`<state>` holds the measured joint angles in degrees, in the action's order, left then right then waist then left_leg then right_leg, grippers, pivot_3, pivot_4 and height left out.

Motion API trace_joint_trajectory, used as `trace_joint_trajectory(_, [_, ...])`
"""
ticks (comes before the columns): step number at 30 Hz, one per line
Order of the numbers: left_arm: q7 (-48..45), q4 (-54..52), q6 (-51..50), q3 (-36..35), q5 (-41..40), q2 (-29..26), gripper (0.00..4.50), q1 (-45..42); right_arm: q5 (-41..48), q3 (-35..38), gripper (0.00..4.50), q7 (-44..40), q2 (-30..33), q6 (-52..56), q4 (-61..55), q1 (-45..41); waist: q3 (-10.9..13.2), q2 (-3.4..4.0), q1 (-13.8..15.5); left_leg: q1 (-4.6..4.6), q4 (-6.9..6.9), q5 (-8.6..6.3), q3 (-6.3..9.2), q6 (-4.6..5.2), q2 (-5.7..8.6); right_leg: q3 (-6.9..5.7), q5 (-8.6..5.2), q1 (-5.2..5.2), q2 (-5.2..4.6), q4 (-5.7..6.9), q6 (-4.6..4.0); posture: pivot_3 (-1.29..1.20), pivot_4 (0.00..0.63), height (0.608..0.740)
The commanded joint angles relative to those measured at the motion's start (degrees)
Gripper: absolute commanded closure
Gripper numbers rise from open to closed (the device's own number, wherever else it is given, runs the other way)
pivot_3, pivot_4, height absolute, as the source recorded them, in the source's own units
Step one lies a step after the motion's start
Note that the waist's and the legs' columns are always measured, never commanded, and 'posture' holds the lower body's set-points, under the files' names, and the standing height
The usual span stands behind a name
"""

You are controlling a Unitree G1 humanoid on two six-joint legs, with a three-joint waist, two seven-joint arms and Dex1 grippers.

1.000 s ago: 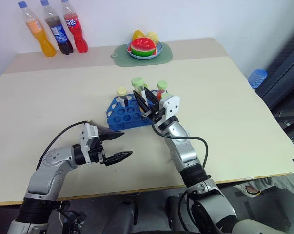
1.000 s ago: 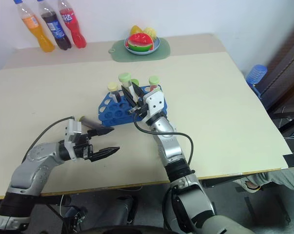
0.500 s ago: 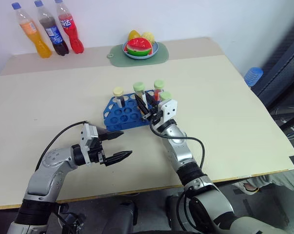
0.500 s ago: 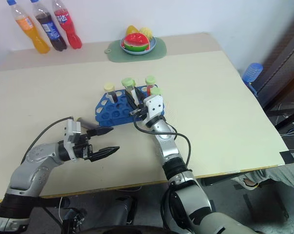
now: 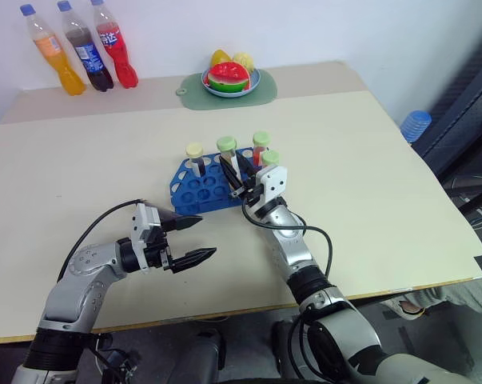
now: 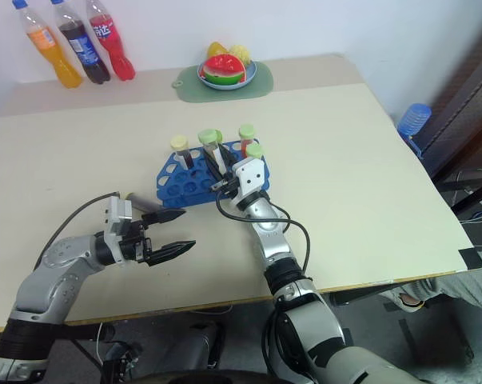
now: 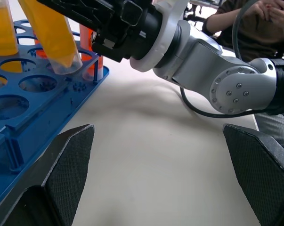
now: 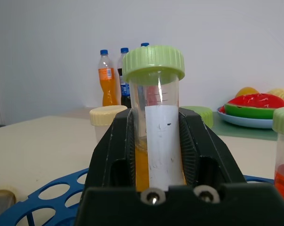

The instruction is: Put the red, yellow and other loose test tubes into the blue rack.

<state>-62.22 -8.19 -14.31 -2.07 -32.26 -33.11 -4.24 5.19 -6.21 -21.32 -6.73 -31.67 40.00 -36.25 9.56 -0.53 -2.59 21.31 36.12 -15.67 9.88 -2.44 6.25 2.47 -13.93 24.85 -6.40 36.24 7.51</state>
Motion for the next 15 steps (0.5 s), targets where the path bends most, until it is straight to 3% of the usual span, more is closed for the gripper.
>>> trace_joint_trajectory(1, [-0.1, -1.8, 0.8, -1.4, -0.7, 0.1, 0.0, 0.1, -0.5, 0.7, 3.69, 0.9, -0.6, -1.0, 0.6, -1.8, 0.0, 0.0, 0.0, 0.0, 0.0, 0.0, 0.0, 0.0, 0.0, 0.0, 0.0, 0.0, 0.0, 0.0, 0.0, 0.0, 0.15, 0.74])
trace_joint_trajectory(15, [-0.1, -1.6, 1.3, -1.0, -0.3, 0.7, 0.0, 0.5, -1.1, -0.2, 3.69, 0.5, -0.6, -1.1, 0.4, 0.1, 0.0, 0.01, 0.0, 0.0, 0.01, 0.01, -0.01, -0.02, 0.0, 0.01, 0.0, 0.0, 0.0, 0.01, 0.0, 0.0, 0.15, 0.74])
